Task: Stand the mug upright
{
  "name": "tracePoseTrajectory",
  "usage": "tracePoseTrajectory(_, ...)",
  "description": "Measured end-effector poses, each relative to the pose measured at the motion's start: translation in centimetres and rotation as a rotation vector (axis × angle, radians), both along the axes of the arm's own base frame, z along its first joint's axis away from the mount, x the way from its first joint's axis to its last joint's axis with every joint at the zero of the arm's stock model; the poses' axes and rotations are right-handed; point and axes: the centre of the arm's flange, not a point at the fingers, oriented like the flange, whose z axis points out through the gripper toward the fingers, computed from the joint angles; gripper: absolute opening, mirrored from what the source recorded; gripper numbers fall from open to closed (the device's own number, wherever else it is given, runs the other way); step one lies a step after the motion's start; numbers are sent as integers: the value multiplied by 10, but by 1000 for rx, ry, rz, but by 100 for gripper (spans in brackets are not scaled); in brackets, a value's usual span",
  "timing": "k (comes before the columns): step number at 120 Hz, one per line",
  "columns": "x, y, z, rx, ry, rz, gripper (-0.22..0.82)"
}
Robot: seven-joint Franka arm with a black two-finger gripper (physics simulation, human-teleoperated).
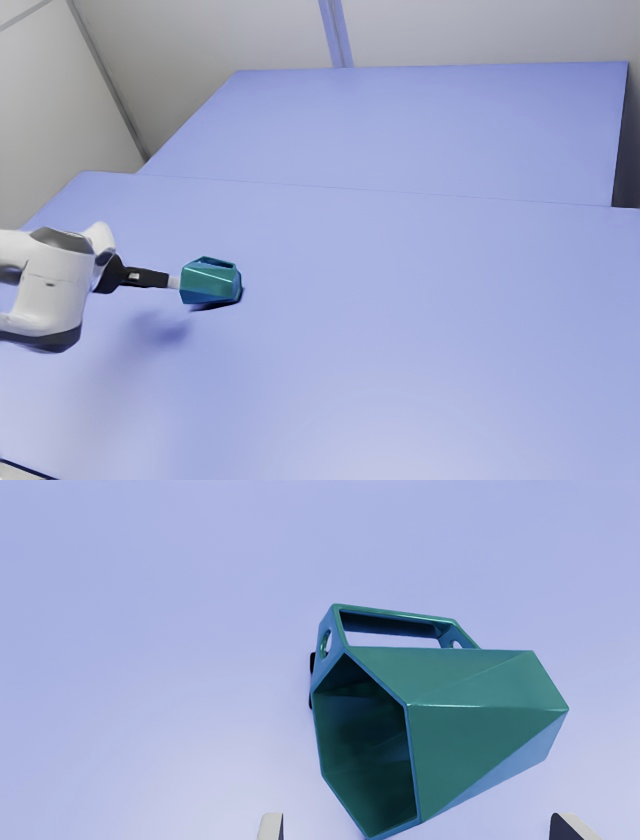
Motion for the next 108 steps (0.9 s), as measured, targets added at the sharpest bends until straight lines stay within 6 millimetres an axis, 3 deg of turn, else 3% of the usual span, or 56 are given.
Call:
tracePoseTrajectory(29, -1, -4, -12, 2, -18, -30, 58)
tracePoseTrajectory(73, 5, -27, -22, -10, -49, -78, 57)
tracePoseTrajectory(108, 9, -26, -25, 23, -61, -113, 57)
